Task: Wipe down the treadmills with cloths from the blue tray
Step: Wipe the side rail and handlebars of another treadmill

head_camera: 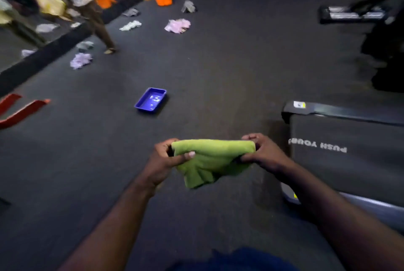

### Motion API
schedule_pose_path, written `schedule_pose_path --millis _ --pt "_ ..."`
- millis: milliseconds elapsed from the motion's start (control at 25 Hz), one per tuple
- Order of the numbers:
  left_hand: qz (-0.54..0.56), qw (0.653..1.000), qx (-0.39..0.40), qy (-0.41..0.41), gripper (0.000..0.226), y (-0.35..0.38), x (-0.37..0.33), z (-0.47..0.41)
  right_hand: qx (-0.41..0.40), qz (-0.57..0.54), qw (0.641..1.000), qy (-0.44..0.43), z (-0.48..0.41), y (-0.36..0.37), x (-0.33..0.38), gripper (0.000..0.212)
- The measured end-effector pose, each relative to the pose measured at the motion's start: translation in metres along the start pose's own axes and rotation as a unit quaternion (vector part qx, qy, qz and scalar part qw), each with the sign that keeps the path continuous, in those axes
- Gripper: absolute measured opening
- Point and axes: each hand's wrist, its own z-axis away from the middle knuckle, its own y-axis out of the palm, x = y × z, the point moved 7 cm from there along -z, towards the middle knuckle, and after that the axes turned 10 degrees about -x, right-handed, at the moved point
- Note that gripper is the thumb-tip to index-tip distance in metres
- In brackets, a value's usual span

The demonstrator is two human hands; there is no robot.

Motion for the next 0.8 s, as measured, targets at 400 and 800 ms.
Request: schedule_pose_path --millis 400,800 --pt "0.125 0.937 0.322 0.048 0.032 0.262 -0.082 -0.264 -0.531 0.047 0.845 0.039 -0.146 -0.148 0.024 0.043" --pt "0.140 0.824 0.541 -0.090 0.068 0.471 -0.152 -0.335 -0.632 -0.155 0.759 0.018 -0.193 -0.217 0.017 0.045"
